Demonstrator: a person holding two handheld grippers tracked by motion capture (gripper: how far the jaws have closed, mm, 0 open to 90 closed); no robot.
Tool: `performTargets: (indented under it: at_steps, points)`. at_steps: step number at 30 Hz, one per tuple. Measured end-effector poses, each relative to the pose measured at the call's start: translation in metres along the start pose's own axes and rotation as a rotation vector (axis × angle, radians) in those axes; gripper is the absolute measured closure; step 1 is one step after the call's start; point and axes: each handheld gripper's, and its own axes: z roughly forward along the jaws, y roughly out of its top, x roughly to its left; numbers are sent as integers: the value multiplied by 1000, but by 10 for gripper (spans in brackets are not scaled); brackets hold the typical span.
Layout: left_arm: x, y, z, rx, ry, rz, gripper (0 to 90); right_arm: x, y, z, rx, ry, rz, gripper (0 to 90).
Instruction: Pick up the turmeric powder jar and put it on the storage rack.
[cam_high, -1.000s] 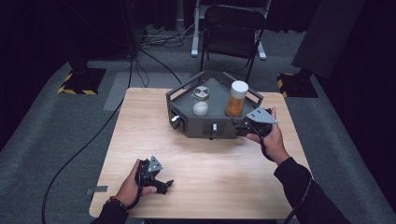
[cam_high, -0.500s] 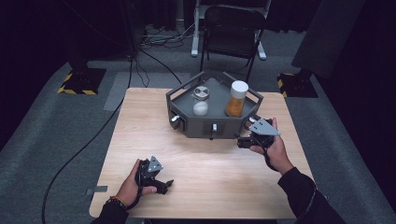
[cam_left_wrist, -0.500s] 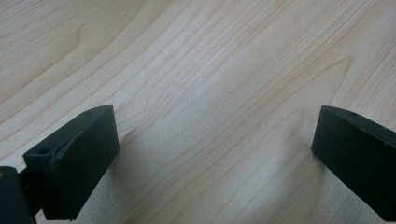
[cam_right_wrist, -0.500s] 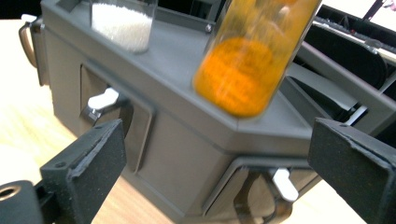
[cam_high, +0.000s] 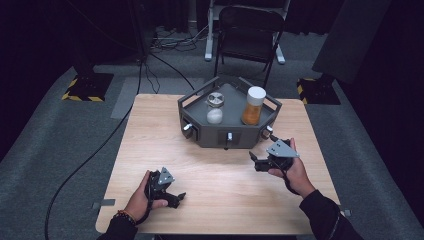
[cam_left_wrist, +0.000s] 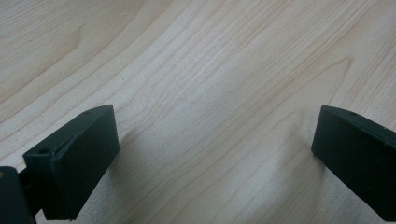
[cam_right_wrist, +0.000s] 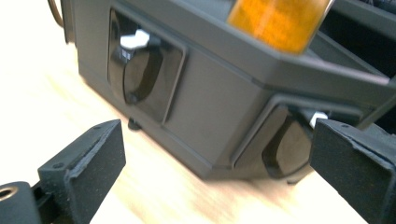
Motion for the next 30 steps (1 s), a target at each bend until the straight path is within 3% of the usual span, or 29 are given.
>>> performTargets:
  at_steps: [9,20,30]
  points:
    - [0,0,0,0,-1,0,2,0,-18,-8,49,34,-4,24]
    - [0,0,0,0,-1,0,2,0,-32,-17,128,101,-65,24]
    - [0,0,0,0,-1,1,2,-11,-44,-27,176,127,-43,24]
